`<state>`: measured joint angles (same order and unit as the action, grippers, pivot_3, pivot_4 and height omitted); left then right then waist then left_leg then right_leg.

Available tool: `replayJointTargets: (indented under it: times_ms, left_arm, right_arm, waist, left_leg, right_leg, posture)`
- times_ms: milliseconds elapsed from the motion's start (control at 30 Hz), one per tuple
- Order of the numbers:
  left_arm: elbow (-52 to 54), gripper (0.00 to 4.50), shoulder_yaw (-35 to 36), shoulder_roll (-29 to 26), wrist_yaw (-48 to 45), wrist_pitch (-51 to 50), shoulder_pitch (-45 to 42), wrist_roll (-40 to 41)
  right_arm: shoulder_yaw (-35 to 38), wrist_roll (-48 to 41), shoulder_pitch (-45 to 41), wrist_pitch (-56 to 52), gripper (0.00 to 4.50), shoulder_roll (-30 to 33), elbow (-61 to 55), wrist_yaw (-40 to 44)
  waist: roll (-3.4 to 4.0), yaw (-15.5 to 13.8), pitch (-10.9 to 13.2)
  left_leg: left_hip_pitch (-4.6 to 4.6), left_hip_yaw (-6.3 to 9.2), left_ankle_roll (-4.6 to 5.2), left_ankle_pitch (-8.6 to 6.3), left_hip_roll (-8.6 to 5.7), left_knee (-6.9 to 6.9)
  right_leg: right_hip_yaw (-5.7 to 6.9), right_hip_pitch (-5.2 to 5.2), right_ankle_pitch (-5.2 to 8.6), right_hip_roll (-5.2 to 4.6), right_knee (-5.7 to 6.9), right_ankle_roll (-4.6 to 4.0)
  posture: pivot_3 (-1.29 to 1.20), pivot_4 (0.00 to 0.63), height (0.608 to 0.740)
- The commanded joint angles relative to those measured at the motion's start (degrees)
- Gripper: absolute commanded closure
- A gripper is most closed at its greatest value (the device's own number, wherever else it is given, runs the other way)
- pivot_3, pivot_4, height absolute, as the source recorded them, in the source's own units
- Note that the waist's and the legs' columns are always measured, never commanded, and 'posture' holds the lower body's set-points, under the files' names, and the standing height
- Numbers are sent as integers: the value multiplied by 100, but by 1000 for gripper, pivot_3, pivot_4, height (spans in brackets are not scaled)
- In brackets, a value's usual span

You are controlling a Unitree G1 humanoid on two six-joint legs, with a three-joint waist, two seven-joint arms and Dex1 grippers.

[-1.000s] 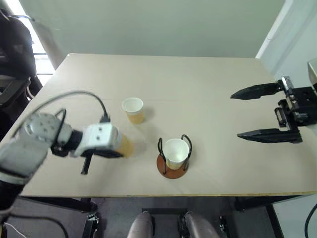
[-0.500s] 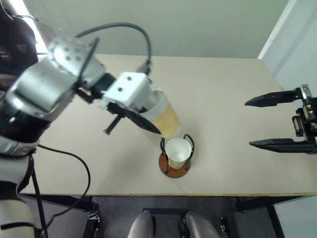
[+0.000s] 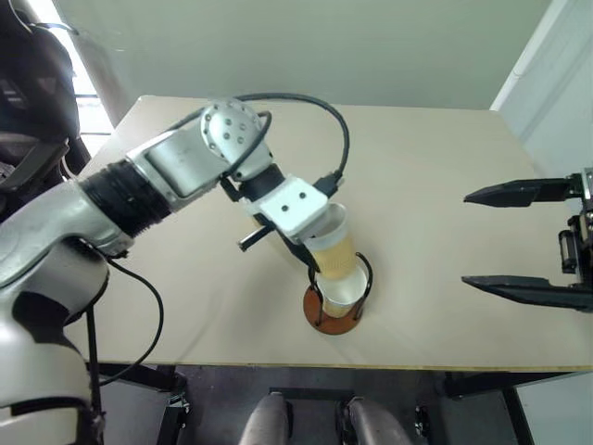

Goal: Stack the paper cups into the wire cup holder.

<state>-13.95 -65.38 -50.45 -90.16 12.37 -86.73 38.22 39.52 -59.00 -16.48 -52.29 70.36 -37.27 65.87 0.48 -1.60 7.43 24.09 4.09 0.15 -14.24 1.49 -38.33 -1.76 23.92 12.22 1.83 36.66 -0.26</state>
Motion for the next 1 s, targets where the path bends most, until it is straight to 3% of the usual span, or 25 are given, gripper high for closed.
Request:
replayJointTargets:
  times_ms: [33, 333, 467, 733, 767, 900, 1000]
  left_arm:
    - [23, 4431, -34, 31, -234, 243, -268, 206]
    - [-197, 4431, 78, 274, -234, 511, -111, 49]
    - [-173, 3196, 133, 286, -234, 452, -94, 18]
    - [-141, 240, 278, 308, -234, 335, -81, -20]
    - [-159, 54, 331, 325, -234, 318, -67, -32]
    - [-767, 54, 1199, 632, -234, 70, 62, -358]
    - [-1832, 54, 1910, 680, 39, -202, 165, -1104]
  right_arm:
    - [307, -127, 46, -18, 0, 106, -114, -160]
    - [239, -79, 75, 132, 0, 193, -46, -202]
    - [191, -44, 92, 218, 0, 194, -16, -197]
    - [101, 22, 106, 359, 0, 222, 53, -177]
    - [85, 35, 113, 378, 0, 224, 61, -174]
    - [-89, 57, 55, 492, 0, 234, 124, -167]
    - [-332, 132, -43, 657, 0, 234, 233, -160]
  waist:
    - [0, -4, 0]
    - [1, -5, 0]
    - [1, -4, 0]
    - [1, -4, 0]
    - [1, -4, 0]
    - [1, -6, -1]
    - [3, -2, -1]
  left_leg:
    - [0, -1, 1, -1, -1, 0]
    - [3, 6, 12, -7, -21, -16]
    - [7, 8, 16, -9, -25, -28]
    - [13, 7, 29, -17, -29, -50]
    - [14, 7, 31, -18, -29, -54]
    - [18, 8, 36, -21, -31, -72]
    - [17, 6, 39, -21, -31, -78]
  right_leg:
    - [0, 0, 1, 0, 0, 3]
    - [-8, -6, 8, -6, 3, 27]
    - [-9, -8, 10, -8, 5, 36]
    - [-11, -10, 8, -11, 7, 46]
    - [-11, -10, 9, -11, 8, 46]
    - [-11, -13, 8, -11, 15, 52]
    - [-14, -13, 4, -13, 16, 56]
  posture:
    - [0, 150, 740]
    - [0, 150, 740]
    - [0, 150, 740]
    - [0, 150, 740]
    - [0, 150, 740]
    - [0, 150, 740]
    - [0, 150, 740]
